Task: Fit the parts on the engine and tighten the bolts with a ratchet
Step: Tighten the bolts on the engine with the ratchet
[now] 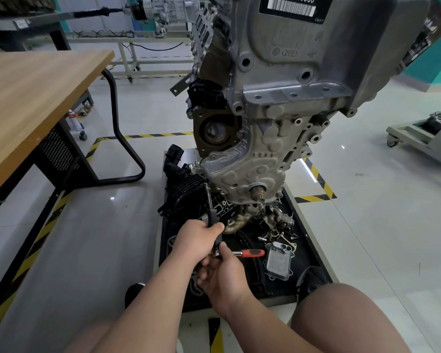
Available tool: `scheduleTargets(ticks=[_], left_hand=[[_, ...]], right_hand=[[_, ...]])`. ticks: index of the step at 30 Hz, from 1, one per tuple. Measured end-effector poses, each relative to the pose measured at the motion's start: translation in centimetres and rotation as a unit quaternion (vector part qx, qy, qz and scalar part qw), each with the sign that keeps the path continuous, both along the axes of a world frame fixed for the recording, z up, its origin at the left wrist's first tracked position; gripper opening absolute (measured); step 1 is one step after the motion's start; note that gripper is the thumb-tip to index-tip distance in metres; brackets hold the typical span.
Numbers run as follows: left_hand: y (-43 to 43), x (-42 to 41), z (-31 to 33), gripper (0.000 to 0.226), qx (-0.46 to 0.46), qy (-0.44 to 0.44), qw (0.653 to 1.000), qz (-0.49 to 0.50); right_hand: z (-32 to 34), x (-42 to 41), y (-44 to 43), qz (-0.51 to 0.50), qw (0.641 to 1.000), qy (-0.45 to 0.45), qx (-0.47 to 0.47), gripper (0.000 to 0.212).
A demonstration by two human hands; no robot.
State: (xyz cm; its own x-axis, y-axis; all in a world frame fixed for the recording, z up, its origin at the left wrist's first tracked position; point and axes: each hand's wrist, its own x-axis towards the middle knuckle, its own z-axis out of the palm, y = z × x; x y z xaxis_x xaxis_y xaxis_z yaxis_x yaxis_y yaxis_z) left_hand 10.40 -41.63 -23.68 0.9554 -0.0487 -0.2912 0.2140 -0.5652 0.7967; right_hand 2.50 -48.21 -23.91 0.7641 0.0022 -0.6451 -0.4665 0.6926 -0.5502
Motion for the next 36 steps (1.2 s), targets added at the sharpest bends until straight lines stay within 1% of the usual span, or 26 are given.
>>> scheduleTargets(ticks=[3, 5, 6, 8, 10, 11, 13, 15, 16, 18, 20, 23, 26, 28, 33, 36], left_hand=[[-0.1, 0.1, -0.1, 0.046, 0.022, -0.004, 1.000, -0.001], [-0.2, 0.2, -0.1, 0.043, 0.028, -0.005, 1.000, -0.002], [-0.2, 0.2, -0.1, 0.041, 0.027, -0.004, 1.000, -0.001], [-0.4, 0.2, -0.1, 0.039, 0.019, 0.000, 1.000, 0.001], [-0.4, 0.2, -0.1, 0.039, 0.020, 0.002, 1.000, 0.005], [-0.4, 0.3, -0.1, 0.040, 0.023, 0.001, 1.000, 0.008], [-0.4, 0.3, -0.2, 0.042, 0.023, -0.004, 1.000, 0.010], [-0.4, 0.3, -0.2, 0.042, 0.020, -0.008, 1.000, 0.008], [-0.3, 0.3, -0.2, 0.041, 0.018, -0.008, 1.000, 0.008], [-0.2, 0.2, -0.2, 0.043, 0.011, -0.004, 1.000, 0.013], [-0.1, 0.2, -0.1, 0.048, 0.008, 0.000, 1.000, 0.015], [0.0, 0.2, -0.1, 0.049, 0.008, -0.004, 1.000, 0.013], [0.1, 0.0, -0.2, 0.048, -0.009, 0.002, 1.000, 0.012], [0.1, -0.1, -0.3, 0.047, -0.025, 0.015, 0.999, 0.014], [0.1, 0.1, -0.5, 0.048, -0.017, 0.016, 0.999, 0.023], [0.0, 0.1, -0.5, 0.050, -0.002, 0.017, 0.999, 0.030]], right_hand=[[-0.2, -0.1, 0.0, -0.005, 0.996, -0.020, -0.087, 0.028], [-0.2, -0.3, 0.0, 0.000, 0.986, -0.050, -0.159, 0.018], [-0.1, -0.5, 0.0, 0.001, 0.979, -0.066, -0.194, 0.017], [-0.4, -0.7, 0.0, 0.014, 0.951, -0.104, -0.291, 0.029], [-0.7, -1.0, -0.1, 0.042, 0.907, -0.136, -0.397, 0.033], [-0.7, -1.1, -0.1, 0.051, 0.893, -0.143, -0.424, 0.031], [-0.7, -1.1, -0.1, 0.055, 0.890, -0.147, -0.428, 0.030], [-0.8, -0.9, -0.1, 0.049, 0.901, -0.150, -0.404, 0.034], [-0.8, -0.7, -0.1, 0.046, 0.912, -0.150, -0.379, 0.032], [-0.5, -0.5, -0.1, 0.038, 0.944, -0.134, -0.298, 0.025], [-0.3, -0.4, -0.1, 0.025, 0.972, -0.099, -0.209, 0.017], [0.2, -0.2, -0.2, 0.007, 0.995, -0.043, -0.093, 0.035], [0.5, 0.0, -0.4, -0.002, 0.999, -0.011, 0.036, 0.044], [0.5, 0.1, -0.5, 0.002, 0.996, 0.001, 0.092, 0.052], [0.7, 0.1, -0.4, 0.009, 0.993, 0.012, 0.118, 0.056], [0.9, 0.2, -0.5, -0.004, 0.987, 0.015, 0.158, 0.062]])
